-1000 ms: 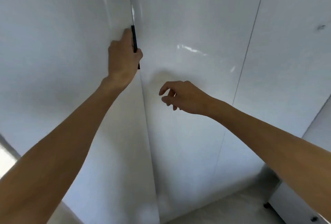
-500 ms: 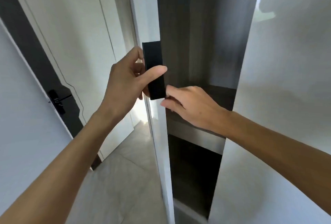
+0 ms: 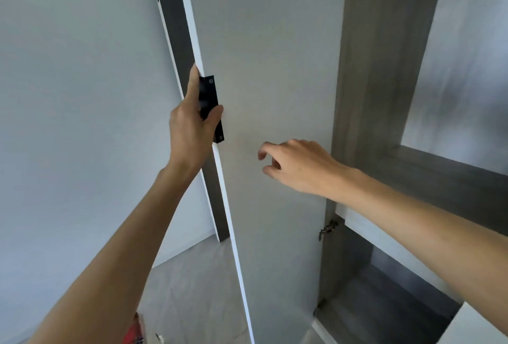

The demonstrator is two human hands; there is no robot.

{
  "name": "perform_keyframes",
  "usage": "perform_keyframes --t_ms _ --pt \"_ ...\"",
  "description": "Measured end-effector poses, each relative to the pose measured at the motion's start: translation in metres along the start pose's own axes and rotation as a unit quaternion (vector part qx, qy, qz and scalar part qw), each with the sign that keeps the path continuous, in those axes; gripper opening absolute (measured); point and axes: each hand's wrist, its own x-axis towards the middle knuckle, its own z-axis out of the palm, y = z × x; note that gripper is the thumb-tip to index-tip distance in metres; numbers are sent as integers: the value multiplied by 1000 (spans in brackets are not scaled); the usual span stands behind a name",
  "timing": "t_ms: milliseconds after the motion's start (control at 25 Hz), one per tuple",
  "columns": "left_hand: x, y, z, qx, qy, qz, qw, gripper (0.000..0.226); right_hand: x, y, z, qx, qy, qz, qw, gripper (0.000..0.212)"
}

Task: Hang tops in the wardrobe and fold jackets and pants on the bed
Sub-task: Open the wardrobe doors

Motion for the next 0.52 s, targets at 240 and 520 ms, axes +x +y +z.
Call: perform_keyframes --t_ms 240,520 --pt "35 -34 -10 58 -27 -49 997 78 33 3 5 -17 -37 28 999 26" --pt "2 4 38 125 93 33 987 77 -25 42 -25 -35 -45 88 994 24"
